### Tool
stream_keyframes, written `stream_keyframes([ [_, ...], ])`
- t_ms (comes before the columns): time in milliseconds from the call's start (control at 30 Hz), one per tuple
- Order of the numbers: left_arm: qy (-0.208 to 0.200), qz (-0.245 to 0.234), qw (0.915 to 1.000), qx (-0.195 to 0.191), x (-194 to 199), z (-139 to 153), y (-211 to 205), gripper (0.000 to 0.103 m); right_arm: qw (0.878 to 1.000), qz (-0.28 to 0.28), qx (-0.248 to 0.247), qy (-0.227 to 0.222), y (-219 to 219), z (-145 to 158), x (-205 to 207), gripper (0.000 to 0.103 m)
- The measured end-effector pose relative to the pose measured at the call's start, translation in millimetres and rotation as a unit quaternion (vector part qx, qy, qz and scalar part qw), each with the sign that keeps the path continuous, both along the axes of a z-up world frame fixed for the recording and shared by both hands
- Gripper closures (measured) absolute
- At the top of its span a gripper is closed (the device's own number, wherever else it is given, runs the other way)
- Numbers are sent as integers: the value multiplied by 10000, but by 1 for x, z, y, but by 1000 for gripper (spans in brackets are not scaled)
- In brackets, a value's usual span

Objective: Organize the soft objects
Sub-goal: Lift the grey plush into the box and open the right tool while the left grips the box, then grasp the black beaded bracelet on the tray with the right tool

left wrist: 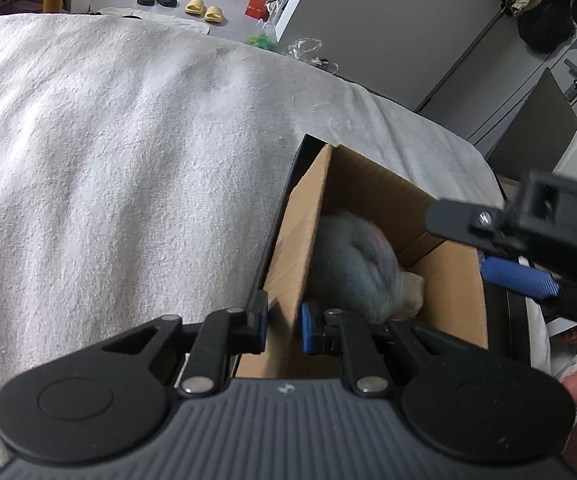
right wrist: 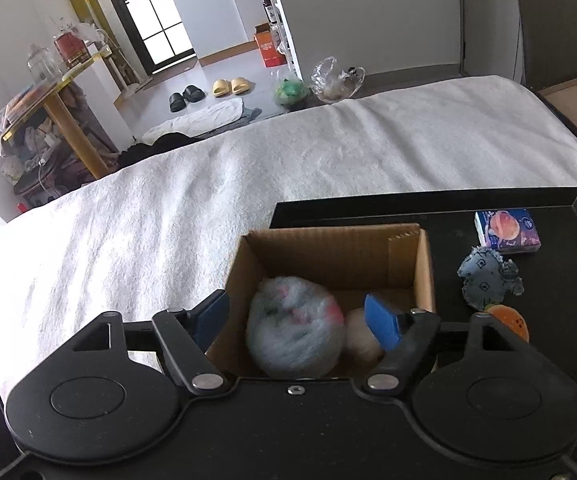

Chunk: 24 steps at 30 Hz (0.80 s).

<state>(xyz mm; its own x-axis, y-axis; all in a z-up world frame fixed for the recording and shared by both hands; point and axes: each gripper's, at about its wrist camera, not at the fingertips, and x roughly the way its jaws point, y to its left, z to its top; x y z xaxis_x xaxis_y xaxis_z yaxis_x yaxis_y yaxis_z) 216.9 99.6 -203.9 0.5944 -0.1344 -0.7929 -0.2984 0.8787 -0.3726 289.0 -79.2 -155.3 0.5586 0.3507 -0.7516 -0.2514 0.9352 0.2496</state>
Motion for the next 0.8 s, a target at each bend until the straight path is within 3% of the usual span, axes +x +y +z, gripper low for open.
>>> stream_keyframes([
  [333,36,-23,9999,115,1,3,-5,88,10000,-68,-23,-7,-29,8,-14,29],
  [533,45,-33,9991,409,1,8,-13,84,9998,-182,-14,-86,-55,13,-20,30],
  [700,88,-52,9975,706,2,11,-19,60,9993,-377,-16,-88,-83,11,-20,30],
  [800,90,-28,9966,814,3,14,-21,57,9989,-475,-12,-51,-98,7,-20,30],
])
